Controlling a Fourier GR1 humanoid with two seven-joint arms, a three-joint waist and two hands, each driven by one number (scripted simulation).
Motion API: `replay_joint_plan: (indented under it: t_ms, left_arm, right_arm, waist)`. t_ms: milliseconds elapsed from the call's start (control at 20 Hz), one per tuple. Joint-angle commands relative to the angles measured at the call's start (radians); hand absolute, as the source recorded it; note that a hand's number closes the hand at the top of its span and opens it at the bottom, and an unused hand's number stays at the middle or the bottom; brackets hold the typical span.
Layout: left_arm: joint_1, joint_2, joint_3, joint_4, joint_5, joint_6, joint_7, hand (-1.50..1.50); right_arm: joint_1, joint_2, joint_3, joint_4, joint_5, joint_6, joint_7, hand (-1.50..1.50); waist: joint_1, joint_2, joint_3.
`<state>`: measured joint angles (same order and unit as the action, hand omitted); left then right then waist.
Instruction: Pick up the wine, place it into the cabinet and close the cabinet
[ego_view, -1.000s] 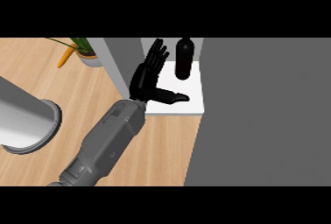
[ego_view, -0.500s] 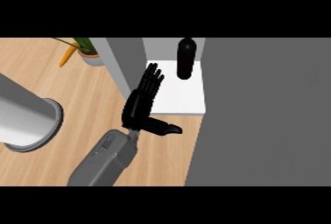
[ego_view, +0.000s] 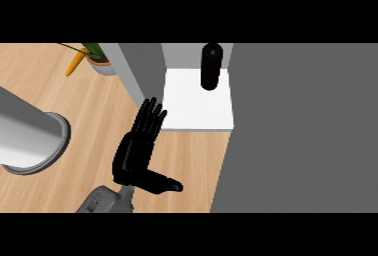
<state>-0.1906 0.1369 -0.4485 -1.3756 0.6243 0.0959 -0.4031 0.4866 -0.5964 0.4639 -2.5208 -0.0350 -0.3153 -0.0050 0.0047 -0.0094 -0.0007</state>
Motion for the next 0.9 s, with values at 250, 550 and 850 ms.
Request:
replay_joint_plan:
  t_ms: [250, 550, 850]
  left_arm:
    - [0.134, 0.137, 0.085, -0.136, 0.041, -0.098, -0.020, -1.50]
    - [0.171, 0.202, 0.156, -0.131, 0.035, -0.124, -0.064, -1.50]
    - [0.251, 0.286, 0.229, -0.193, 0.084, -0.181, -0.037, -1.50]
  right_arm:
    - [0.032, -0.055, 0.064, -0.185, -0.087, 0.111, 0.059, -1.50]
    - [0.029, -0.159, 0.183, -0.185, -0.043, 0.268, 0.028, 1.50]
    - [-0.008, -0.138, 0.237, -0.224, -0.025, 0.263, 0.075, 1.50]
  waist:
    - [-0.004, 0.004, 0.000]
    - [-0.008, 0.003, 0.000]
    - [-0.004, 0.005, -0.001]
